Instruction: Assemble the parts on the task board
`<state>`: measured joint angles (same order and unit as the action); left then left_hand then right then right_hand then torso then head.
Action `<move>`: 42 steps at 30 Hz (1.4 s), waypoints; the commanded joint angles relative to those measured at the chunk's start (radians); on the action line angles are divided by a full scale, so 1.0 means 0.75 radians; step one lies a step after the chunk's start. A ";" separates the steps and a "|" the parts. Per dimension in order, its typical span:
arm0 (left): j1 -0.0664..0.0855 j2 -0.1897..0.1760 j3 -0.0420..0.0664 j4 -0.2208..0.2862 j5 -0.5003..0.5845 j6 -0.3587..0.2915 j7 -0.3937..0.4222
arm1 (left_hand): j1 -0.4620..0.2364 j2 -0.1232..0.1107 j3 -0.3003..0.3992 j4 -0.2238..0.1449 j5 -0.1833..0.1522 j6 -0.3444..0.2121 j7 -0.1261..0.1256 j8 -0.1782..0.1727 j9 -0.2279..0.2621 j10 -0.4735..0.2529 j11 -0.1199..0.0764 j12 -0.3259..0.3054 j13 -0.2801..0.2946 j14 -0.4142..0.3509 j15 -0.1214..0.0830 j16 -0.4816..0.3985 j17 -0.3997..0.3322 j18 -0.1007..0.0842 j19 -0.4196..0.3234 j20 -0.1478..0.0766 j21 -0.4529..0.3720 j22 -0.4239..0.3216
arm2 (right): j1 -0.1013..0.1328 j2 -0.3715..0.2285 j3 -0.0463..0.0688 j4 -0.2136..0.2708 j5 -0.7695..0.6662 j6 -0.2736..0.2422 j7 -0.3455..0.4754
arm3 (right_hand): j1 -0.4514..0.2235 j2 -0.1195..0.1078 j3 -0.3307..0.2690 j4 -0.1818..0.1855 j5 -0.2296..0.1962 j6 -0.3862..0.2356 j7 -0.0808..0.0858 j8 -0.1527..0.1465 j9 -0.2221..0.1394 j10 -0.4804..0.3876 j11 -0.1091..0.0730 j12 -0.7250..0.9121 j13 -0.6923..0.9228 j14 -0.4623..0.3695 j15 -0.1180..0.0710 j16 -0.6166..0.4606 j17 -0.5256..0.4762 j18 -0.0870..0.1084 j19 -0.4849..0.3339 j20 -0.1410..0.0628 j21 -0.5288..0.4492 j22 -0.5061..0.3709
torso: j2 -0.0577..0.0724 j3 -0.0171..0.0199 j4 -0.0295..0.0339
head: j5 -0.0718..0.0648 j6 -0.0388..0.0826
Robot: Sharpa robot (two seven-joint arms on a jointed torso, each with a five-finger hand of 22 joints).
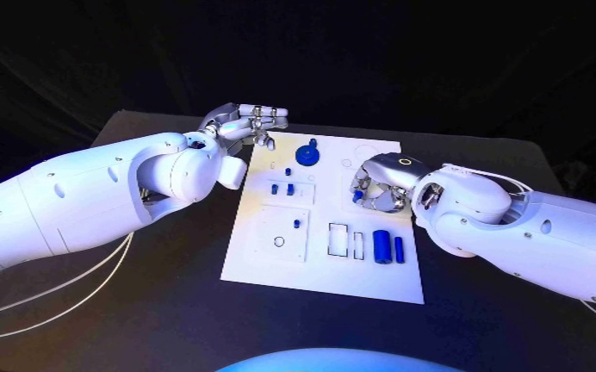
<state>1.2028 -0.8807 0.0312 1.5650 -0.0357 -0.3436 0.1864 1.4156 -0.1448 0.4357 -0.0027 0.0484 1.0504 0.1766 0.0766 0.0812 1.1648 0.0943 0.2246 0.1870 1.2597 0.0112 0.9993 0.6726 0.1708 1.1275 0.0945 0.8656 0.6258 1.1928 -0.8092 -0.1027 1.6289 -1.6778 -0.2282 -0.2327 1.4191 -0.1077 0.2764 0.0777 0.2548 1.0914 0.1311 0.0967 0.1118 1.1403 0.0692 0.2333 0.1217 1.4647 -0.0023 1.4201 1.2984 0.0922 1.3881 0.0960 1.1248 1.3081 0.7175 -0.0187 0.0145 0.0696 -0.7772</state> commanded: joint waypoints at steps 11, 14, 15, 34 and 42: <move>0.001 0.000 0.001 0.004 -0.008 0.024 0.001 | -0.011 0.001 -0.005 0.000 0.004 -0.007 -0.003 0.006 -0.001 -0.011 -0.001 0.000 0.001 -0.012 0.002 0.001 0.000 0.018 0.000 0.006 -0.005 -0.001 | -0.012 0.014 -0.001 -0.023 -0.019 0.009 -0.006 | 0.051 0.038 0.094 -0.040 -0.069 0.070 -0.009 0.026 0.015 0.066 -0.015 -0.032 -0.004 0.071 -0.023 0.015 0.020 -0.010 0.025 -0.014 0.032 0.061 | -0.002 -0.0004 0.0042 | -0.002 -0.008; 0.001 0.001 0.001 0.003 -0.009 0.024 0.001 | -0.011 0.002 -0.005 0.000 0.004 -0.007 -0.002 0.007 -0.001 -0.011 0.000 0.001 0.002 -0.012 0.002 0.001 0.000 0.018 0.000 0.006 -0.005 -0.001 | -0.013 0.009 -0.001 -0.012 -0.024 -0.012 -0.002 | 0.057 0.040 0.107 -0.049 -0.074 0.080 -0.009 0.029 0.018 0.077 -0.017 -0.036 -0.003 0.072 -0.024 0.017 0.023 -0.011 0.026 -0.016 0.036 0.065 | -0.003 -0.0004 0.0040 | -0.002 -0.008; 0.001 0.001 0.001 0.002 -0.009 0.024 0.001 | -0.011 0.003 -0.005 0.000 0.004 -0.008 -0.002 0.007 -0.001 -0.012 0.000 0.002 0.002 -0.012 0.003 0.002 0.000 0.018 0.000 0.007 -0.005 -0.002 | -0.013 0.006 -0.001 -0.006 -0.025 -0.020 -0.001 | 0.059 0.039 0.111 -0.052 -0.075 0.083 -0.009 0.030 0.019 0.080 -0.017 -0.037 -0.002 0.072 -0.024 0.017 0.024 -0.011 0.027 -0.016 0.039 0.067 | -0.003 -0.0004 0.0042 | -0.003 -0.008; 0.001 0.017 0.001 -0.006 -0.010 0.027 -0.003 | -0.009 0.004 -0.005 -0.002 0.004 -0.010 -0.002 0.008 -0.002 -0.016 0.000 0.003 0.002 -0.009 0.003 0.009 0.009 0.018 0.000 0.007 -0.006 -0.002 | 0.058 -0.062 0.027 0.245 0.067 -0.144 0.017 | 0.054 0.031 0.121 -0.060 -0.075 0.092 -0.007 0.031 0.023 0.093 -0.017 -0.047 -0.001 0.075 -0.025 0.022 0.032 -0.017 0.039 -0.018 0.069 0.085 | -0.005 -0.0025 0.0081 | 0.003 0.002; 0.001 0.021 0.001 -0.007 -0.010 0.029 -0.003 | -0.009 0.004 -0.006 -0.002 0.004 -0.011 -0.001 0.008 -0.002 -0.017 0.001 0.004 0.003 -0.010 0.003 0.007 0.005 0.018 0.000 0.007 -0.006 -0.002 | 0.009 0.047 0.023 0.271 0.113 -0.129 0.040 | 0.042 0.030 0.122 -0.056 -0.075 0.092 -0.007 0.029 0.024 0.096 -0.016 -0.053 -0.001 0.074 -0.024 0.020 0.028 -0.016 0.036 -0.017 0.060 0.083 | -0.005 -0.0024 0.0096 | 0.029 -0.007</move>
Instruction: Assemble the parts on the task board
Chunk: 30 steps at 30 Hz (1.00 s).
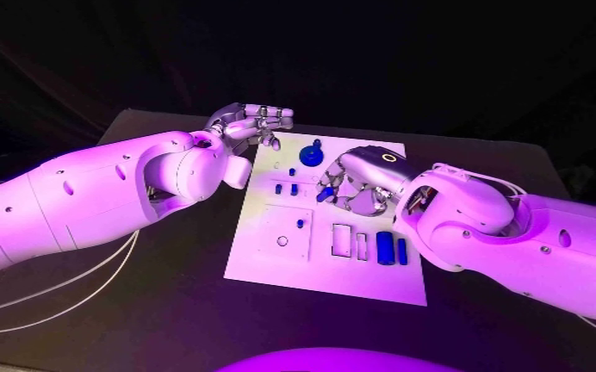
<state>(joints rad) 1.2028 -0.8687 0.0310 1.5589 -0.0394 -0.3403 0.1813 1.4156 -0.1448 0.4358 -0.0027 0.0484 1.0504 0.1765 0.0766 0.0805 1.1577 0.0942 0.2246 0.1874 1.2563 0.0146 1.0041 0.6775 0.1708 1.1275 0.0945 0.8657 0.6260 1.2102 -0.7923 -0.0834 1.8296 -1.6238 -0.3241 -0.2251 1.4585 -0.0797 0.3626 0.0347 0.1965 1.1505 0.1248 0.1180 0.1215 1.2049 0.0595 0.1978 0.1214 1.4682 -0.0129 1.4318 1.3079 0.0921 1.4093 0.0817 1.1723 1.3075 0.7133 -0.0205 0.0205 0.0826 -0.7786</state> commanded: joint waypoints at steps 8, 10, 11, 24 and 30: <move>0.001 0.012 0.000 0.000 -0.005 0.027 0.003 | -0.009 0.004 -0.006 -0.003 0.004 -0.011 -0.001 0.008 -0.001 -0.007 0.001 0.004 0.002 -0.005 -0.001 0.001 -0.001 0.018 0.000 0.007 -0.006 -0.002 | -0.091 0.163 -0.020 -0.073 0.056 0.017 0.058 | -0.013 -0.007 0.008 0.003 0.004 0.012 0.002 0.000 0.012 0.010 -0.003 -0.008 0.000 0.069 -0.009 0.004 0.014 -0.014 0.006 0.002 -0.009 0.081 | 0.001 -0.0013 0.0021 | 0.031 -0.012; 0.001 0.012 0.000 0.000 -0.005 0.027 0.003 | -0.009 0.004 -0.006 -0.003 0.004 -0.011 -0.001 0.008 -0.001 -0.007 0.001 0.004 0.002 -0.005 -0.001 0.001 -0.001 0.018 0.000 0.007 -0.006 -0.002 | -0.104 0.186 -0.023 -0.096 0.057 0.020 0.063 | -0.014 -0.007 0.009 0.003 0.004 0.012 0.002 0.000 0.012 0.010 -0.003 -0.009 -0.001 0.069 -0.009 0.003 0.012 -0.014 0.005 0.002 -0.011 0.080 | 0.002 -0.0007 0.0013 | 0.035 -0.014; 0.001 0.013 0.000 0.000 -0.005 0.027 0.003 | -0.009 0.004 -0.006 -0.003 0.004 -0.011 -0.001 0.008 -0.001 -0.007 0.001 0.004 0.002 -0.005 -0.001 0.001 -0.001 0.018 0.000 0.007 -0.006 -0.002 | -0.112 0.200 -0.024 -0.111 0.057 0.023 0.065 | -0.014 -0.007 0.009 0.003 0.004 0.012 0.002 0.000 0.012 0.010 -0.003 -0.009 -0.001 0.069 -0.009 0.003 0.012 -0.014 0.005 0.002 -0.011 0.080 | 0.003 -0.0005 0.0019 | 0.036 -0.016; 0.001 0.018 0.000 -0.003 -0.005 0.030 0.001 | -0.010 0.004 -0.007 -0.003 0.004 -0.013 -0.001 0.008 -0.001 -0.009 0.001 0.005 0.002 -0.006 -0.001 0.001 -0.003 0.018 0.000 0.007 -0.006 -0.002 | -0.153 0.280 -0.035 -0.212 0.043 0.051 0.064 | -0.018 -0.007 0.013 0.003 0.009 0.008 0.003 -0.003 0.012 0.008 -0.002 -0.015 -0.001 0.068 -0.009 0.003 0.011 -0.013 0.004 0.002 -0.014 0.079 | 0.001 0.0000 0.0036 | 0.041 -0.030; 0.001 0.018 -0.001 -0.005 -0.005 0.030 0.000 | -0.010 0.004 -0.007 -0.003 0.004 -0.013 -0.001 0.008 -0.001 -0.009 0.001 0.005 0.002 -0.006 -0.001 0.001 -0.003 0.018 0.000 0.007 -0.006 -0.002 | -0.157 0.291 -0.037 -0.226 0.038 0.068 0.066 | -0.019 -0.007 0.013 0.003 0.010 0.008 0.003 -0.004 0.012 0.008 -0.002 -0.016 -0.001 0.068 -0.009 0.003 0.011 -0.013 0.004 0.002 -0.014 0.079 | 0.001 0.0003 0.0028 | 0.045 -0.033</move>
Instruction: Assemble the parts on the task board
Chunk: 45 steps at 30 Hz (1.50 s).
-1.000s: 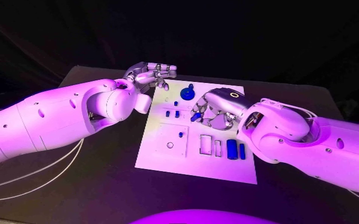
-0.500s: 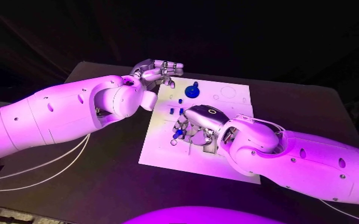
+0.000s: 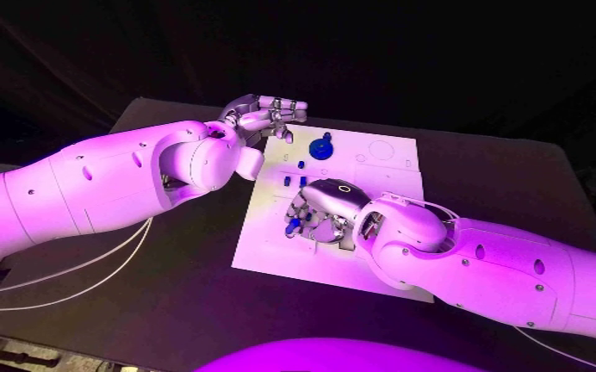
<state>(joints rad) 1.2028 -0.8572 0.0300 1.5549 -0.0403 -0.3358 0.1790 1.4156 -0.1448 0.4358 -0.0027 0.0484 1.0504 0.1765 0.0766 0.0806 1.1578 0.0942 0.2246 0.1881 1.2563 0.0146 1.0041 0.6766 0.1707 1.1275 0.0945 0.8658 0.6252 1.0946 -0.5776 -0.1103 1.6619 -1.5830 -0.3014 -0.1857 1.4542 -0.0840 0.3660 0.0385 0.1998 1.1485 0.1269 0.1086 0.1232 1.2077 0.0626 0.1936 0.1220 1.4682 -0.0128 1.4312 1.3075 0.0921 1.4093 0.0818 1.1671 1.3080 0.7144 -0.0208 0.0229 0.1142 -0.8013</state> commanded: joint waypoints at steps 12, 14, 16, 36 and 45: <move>0.001 0.002 0.000 0.000 -0.005 0.025 0.002 | -0.010 0.004 -0.007 -0.003 0.004 -0.013 0.000 0.008 -0.002 -0.010 0.002 0.005 0.001 -0.006 -0.001 0.001 -0.001 0.018 0.000 0.007 -0.007 -0.001 | -0.005 0.000 -0.003 -0.008 -0.031 0.074 0.005 | -0.017 -0.001 0.011 -0.002 0.009 0.010 0.000 0.008 0.010 0.006 -0.006 -0.012 -0.002 0.068 -0.008 0.003 0.010 -0.013 0.003 0.002 -0.009 0.078 | 0.000 0.0004 0.0003 | 0.005 -0.008; 0.001 0.002 0.000 -0.001 -0.006 0.025 0.002 | -0.010 0.004 -0.007 -0.003 0.004 -0.013 0.000 0.008 -0.002 -0.010 0.002 0.005 0.001 -0.006 -0.001 0.001 -0.001 0.018 0.000 0.007 -0.007 -0.001 | -0.005 -0.001 -0.004 -0.005 -0.031 0.080 0.006 | -0.017 -0.001 0.011 -0.002 0.009 0.010 0.000 0.008 0.010 0.006 -0.006 -0.012 -0.002 0.068 -0.008 0.003 0.010 -0.013 0.003 0.002 -0.009 0.078 | -0.001 0.0010 0.0003 | 0.006 -0.009; 0.001 0.002 0.000 -0.002 -0.006 0.025 0.001 | -0.010 0.004 -0.007 -0.003 0.004 -0.013 0.000 0.008 -0.002 -0.010 0.002 0.005 0.001 -0.006 -0.001 0.001 -0.001 0.018 0.000 0.007 -0.007 -0.001 | -0.005 -0.002 -0.004 -0.001 -0.032 0.085 0.005 | -0.017 -0.001 0.011 -0.002 0.009 0.010 0.000 0.008 0.010 0.006 -0.006 -0.012 -0.002 0.068 -0.008 0.003 0.010 -0.013 0.003 0.002 -0.009 0.078 | -0.001 0.0010 0.0001 | 0.007 -0.009; 0.001 0.000 -0.001 0.002 -0.007 0.026 -0.001 | -0.010 0.004 -0.007 -0.003 0.004 -0.013 0.000 0.008 -0.002 -0.010 0.002 0.005 0.001 -0.006 -0.001 0.001 -0.001 0.018 0.000 0.007 -0.007 -0.001 | -0.005 0.024 -0.011 -0.018 -0.061 0.076 -0.050 | -0.092 -0.059 0.020 0.022 0.016 -0.182 0.028 -0.065 -0.033 -0.050 0.022 -0.075 -0.011 0.066 0.016 0.002 0.005 -0.008 -0.009 0.023 -0.041 0.072 | -0.002 -0.0006 0.0029 | 0.000 -0.007; 0.001 -0.004 -0.001 0.004 -0.010 0.029 -0.002 | -0.010 0.004 -0.007 -0.003 0.004 -0.013 0.000 0.008 -0.002 -0.010 0.002 0.005 0.001 -0.006 -0.001 0.001 -0.001 0.018 0.000 0.007 -0.007 -0.001 | -0.005 0.021 -0.012 -0.013 -0.062 0.045 -0.043 | -0.099 -0.069 0.020 0.023 0.016 -0.204 0.023 -0.063 -0.039 -0.039 0.016 -0.072 -0.008 0.066 0.012 0.003 0.007 -0.008 -0.007 0.022 -0.038 0.075 | -0.001 0.0001 0.0023 | 0.001 -0.009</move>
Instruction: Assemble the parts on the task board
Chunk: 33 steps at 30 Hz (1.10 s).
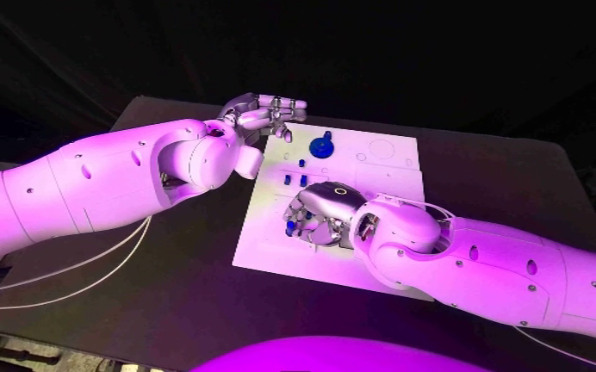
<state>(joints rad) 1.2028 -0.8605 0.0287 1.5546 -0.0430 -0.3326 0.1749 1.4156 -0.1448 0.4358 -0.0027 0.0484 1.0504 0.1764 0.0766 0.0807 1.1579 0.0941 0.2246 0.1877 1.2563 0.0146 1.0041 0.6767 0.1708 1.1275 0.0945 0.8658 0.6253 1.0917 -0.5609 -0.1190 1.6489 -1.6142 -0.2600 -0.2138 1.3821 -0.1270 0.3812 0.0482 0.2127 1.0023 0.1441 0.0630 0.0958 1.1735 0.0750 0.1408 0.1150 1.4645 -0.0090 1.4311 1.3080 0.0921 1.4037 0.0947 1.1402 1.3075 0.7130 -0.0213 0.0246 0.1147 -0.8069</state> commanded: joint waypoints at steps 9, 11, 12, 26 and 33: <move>0.001 0.000 0.001 0.003 -0.007 0.026 0.002 | -0.010 0.005 -0.008 -0.004 0.004 -0.015 0.000 0.010 -0.002 -0.013 0.002 0.008 0.003 -0.007 0.000 0.002 -0.003 0.018 0.001 0.008 -0.007 -0.002 | -0.002 -0.047 0.000 0.055 -0.024 -0.104 0.003 | -0.018 -0.039 -0.008 0.013 -0.004 -0.124 -0.009 -0.003 -0.031 0.016 -0.013 -0.002 0.009 0.071 -0.004 0.003 0.005 -0.007 0.001 -0.002 -0.010 0.077 | 0.000 0.0010 0.0010 | -0.005 0.000; 0.001 -0.001 0.001 0.002 -0.007 0.026 0.002 | -0.010 0.005 -0.008 -0.004 0.004 -0.015 0.000 0.010 -0.002 -0.013 0.002 0.008 0.003 -0.007 0.000 0.002 -0.003 0.018 0.001 0.008 -0.007 -0.002 | -0.002 -0.073 0.003 0.085 -0.021 -0.136 0.008 | -0.018 -0.041 -0.011 0.013 -0.004 -0.125 -0.010 -0.001 -0.032 0.027 -0.016 0.004 0.013 0.071 -0.006 0.003 0.005 -0.007 0.003 -0.004 -0.008 0.079 | -0.002 0.0011 0.0006 | -0.011 0.002; 0.001 -0.002 0.001 0.001 -0.007 0.026 0.002 | -0.010 0.005 -0.008 -0.004 0.004 -0.015 0.000 0.010 -0.002 -0.013 0.002 0.008 0.003 -0.007 0.000 0.002 -0.003 0.018 0.001 0.008 -0.007 -0.002 | -0.001 -0.091 0.006 0.105 -0.015 -0.154 0.012 | -0.019 -0.042 -0.013 0.013 -0.004 -0.122 -0.011 0.002 -0.031 0.038 -0.019 0.009 0.017 0.071 -0.008 0.003 0.005 -0.007 0.004 -0.006 -0.007 0.080 | -0.002 0.0010 -0.0002 | -0.014 0.004; 0.001 -0.013 -0.012 0.002 -0.007 0.031 -0.002 | -0.010 0.005 -0.008 -0.004 0.004 -0.015 0.000 0.010 -0.002 -0.013 0.002 0.008 0.003 -0.007 0.000 0.002 -0.003 0.018 0.001 0.008 -0.007 -0.002 | 0.103 -0.527 0.027 0.335 0.397 -0.193 -0.039 | -0.184 -0.068 -0.267 0.121 0.030 0.083 -0.046 0.133 0.032 0.247 -0.063 0.432 0.366 0.090 -0.044 0.050 0.081 -0.028 0.053 -0.040 0.092 0.136 | -0.012 -0.0006 -0.0174 | -0.130 0.032; 0.001 -0.019 -0.018 0.001 -0.007 0.036 -0.003 | -0.008 0.006 -0.009 -0.006 0.004 -0.016 0.000 0.010 -0.002 -0.015 0.002 0.009 0.004 -0.008 0.000 0.003 -0.004 0.018 0.001 0.008 -0.008 -0.002 | 0.092 -0.696 0.013 0.406 0.338 -0.173 -0.154 | -0.198 0.005 -0.489 0.222 0.107 0.083 -0.075 0.249 0.178 0.287 -0.084 1.475 1.458 0.117 -0.063 0.131 0.228 -0.050 0.099 -0.055 0.207 0.202 | -0.019 0.0043 -0.0421 | -0.167 0.025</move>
<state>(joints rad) 1.2027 -0.8754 0.0148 1.5536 -0.0450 -0.3262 0.1704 1.4156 -0.1448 0.4329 -0.0056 0.0484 1.0434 0.1766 0.0804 0.0798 1.1542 0.0978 0.2286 0.1889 1.2563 0.0146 1.0040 0.6757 0.1707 1.1275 0.0945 0.8658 0.6244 1.1646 -1.0758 -0.1078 1.9432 -1.3609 -0.4007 -0.2619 1.2325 -0.1286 0.0232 0.2102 0.2905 1.0656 0.0912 0.2444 0.2224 1.3812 0.0139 1.2227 1.1819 1.4649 -0.0557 1.5268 1.3076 0.0653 1.4646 0.0551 1.2920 1.3079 0.7019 -0.0204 0.0026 0.0005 -0.7857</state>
